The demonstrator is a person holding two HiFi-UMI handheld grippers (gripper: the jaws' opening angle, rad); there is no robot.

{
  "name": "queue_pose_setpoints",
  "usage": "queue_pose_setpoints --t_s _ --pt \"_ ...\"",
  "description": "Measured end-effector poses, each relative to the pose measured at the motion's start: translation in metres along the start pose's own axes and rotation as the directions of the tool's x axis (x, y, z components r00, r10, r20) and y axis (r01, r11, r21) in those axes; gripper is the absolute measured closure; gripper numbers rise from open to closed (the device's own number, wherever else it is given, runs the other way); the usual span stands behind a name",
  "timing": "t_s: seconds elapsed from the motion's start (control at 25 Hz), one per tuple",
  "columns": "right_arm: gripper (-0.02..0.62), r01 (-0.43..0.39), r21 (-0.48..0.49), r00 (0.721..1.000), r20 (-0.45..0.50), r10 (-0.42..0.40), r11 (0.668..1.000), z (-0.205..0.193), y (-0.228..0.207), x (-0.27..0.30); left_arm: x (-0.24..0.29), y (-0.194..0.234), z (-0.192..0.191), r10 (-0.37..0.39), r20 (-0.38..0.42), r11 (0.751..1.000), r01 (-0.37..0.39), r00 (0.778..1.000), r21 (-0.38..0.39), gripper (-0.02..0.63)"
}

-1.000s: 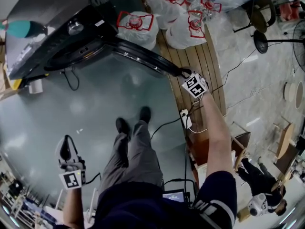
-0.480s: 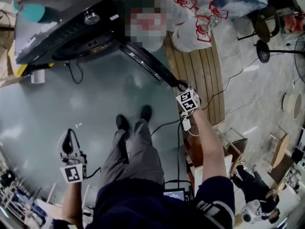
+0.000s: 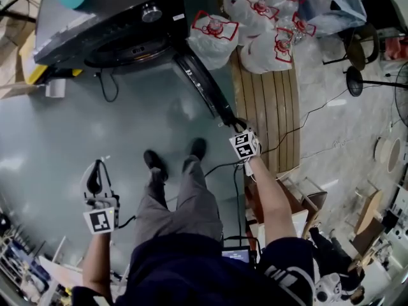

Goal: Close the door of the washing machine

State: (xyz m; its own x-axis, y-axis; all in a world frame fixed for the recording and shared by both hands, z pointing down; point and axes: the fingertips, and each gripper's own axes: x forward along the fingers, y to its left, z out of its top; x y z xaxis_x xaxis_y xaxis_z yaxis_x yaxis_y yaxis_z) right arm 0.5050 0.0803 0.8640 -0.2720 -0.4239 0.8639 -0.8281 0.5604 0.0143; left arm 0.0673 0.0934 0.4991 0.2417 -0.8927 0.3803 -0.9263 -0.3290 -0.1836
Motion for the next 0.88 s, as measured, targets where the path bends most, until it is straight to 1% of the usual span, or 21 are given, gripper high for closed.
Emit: queue_pose_setpoints --t_s 0.12,0.36,0.48,0.88 --pt "0.512 0.013 0.033 1.000 -0.018 -0.013 0.999 0.000 0.018 0.002 -0.003 0.011 -0.009 -0.018 0.011 1.000 0.019 1.000 -0.004 0.581" --pt "0.512 0.049 0.096 0.998 -0.047 -0.045 0.994 0.005 0.049 0.006 -0.007 0.033 -0.029 -0.087 0.024 0.996 0.087 0.996 -0.005 0.582" --pt "0.512 0.058 0.128 0.996 -0.073 -0.049 0.990 0.006 0.068 0.005 -0.011 0.042 -0.034 -0.111 0.032 0.994 0.111 0.993 -0.003 0.581" --pt "0.511 0.084 0.218 0.992 -0.112 -0.061 0.972 0.021 0.142 0.018 -0.012 0.077 -0.055 -0.150 0.067 0.989 0.150 0.986 0.006 0.581"
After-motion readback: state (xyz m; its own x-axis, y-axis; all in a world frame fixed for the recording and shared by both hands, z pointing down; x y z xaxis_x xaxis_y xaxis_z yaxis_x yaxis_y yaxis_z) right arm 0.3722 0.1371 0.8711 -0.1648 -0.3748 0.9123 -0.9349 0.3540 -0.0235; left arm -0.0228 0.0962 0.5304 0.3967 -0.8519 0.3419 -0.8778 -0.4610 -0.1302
